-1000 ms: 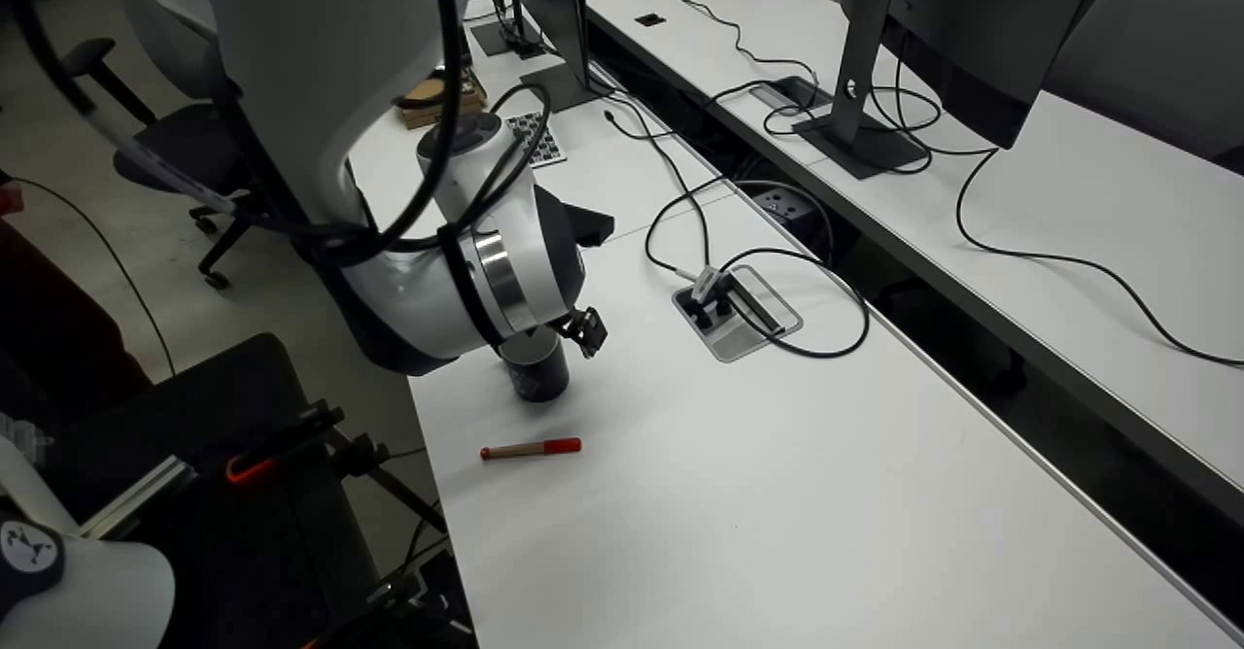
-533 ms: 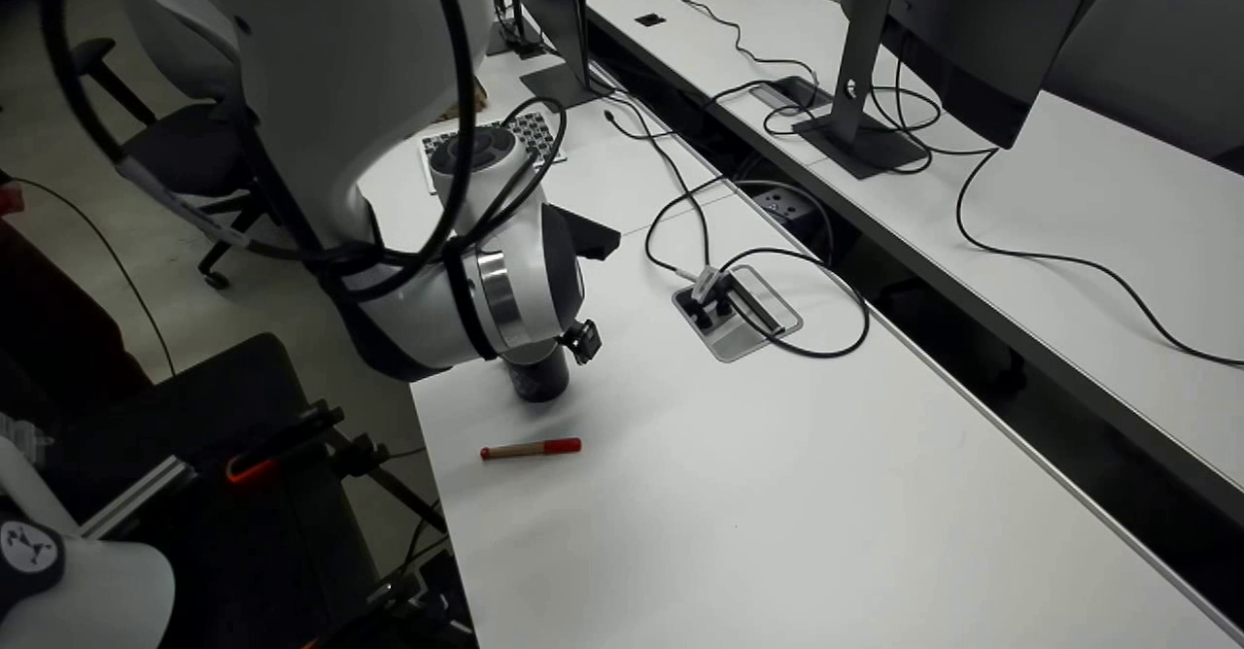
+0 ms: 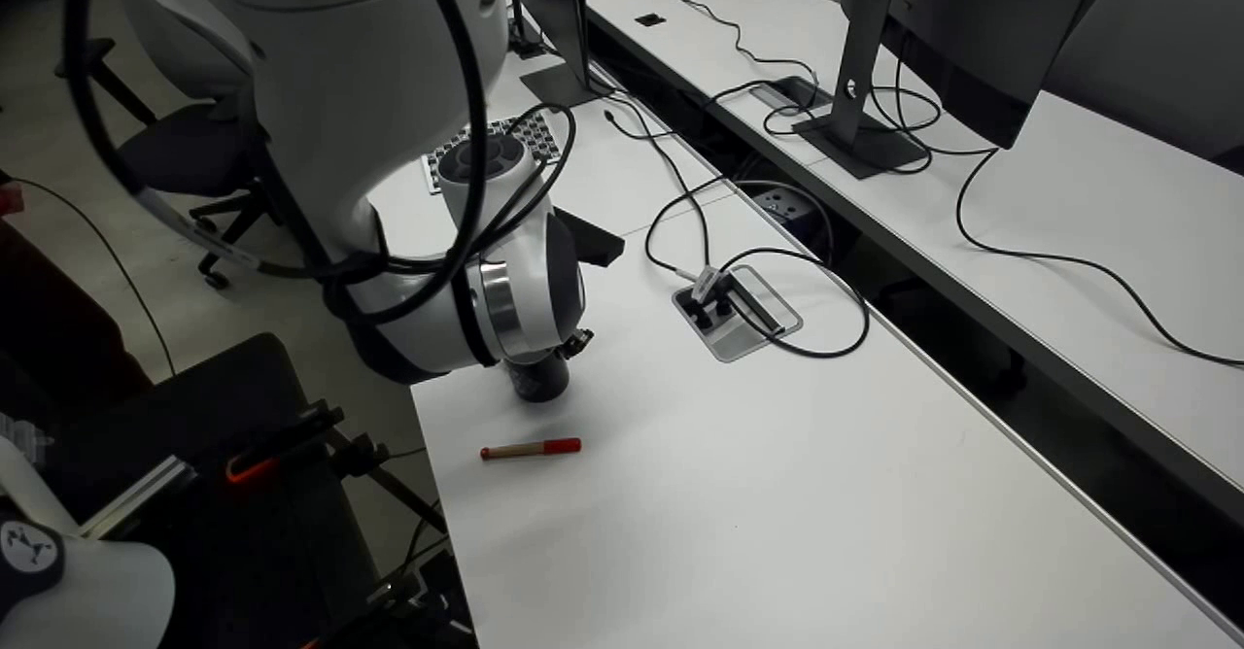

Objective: Move the mug forward

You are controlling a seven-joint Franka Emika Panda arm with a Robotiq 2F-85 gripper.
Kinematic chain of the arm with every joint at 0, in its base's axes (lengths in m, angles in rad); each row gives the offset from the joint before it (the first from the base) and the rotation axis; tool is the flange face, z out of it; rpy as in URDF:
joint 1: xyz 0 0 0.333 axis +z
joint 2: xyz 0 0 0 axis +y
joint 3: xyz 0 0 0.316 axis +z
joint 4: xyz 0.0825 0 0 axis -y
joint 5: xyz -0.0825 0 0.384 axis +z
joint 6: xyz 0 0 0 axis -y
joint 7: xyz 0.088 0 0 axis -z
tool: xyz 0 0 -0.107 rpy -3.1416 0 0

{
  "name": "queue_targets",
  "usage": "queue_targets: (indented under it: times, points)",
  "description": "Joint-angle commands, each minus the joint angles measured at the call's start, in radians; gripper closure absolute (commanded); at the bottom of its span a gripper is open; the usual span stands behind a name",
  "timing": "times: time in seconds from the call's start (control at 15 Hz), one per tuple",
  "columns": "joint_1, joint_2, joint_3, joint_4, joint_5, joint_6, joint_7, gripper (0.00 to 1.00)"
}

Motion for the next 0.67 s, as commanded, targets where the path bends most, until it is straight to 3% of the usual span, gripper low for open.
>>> queue_targets:
  times: [0.0, 0.6]
  points:
    - [-0.025, 0.011, 0.027, 0.013, 0.020, -0.022, -0.025, 0.99]
    - [0.002, -0.060, -0.002, -0.019, -0.010, -0.031, 0.028, 0.98]
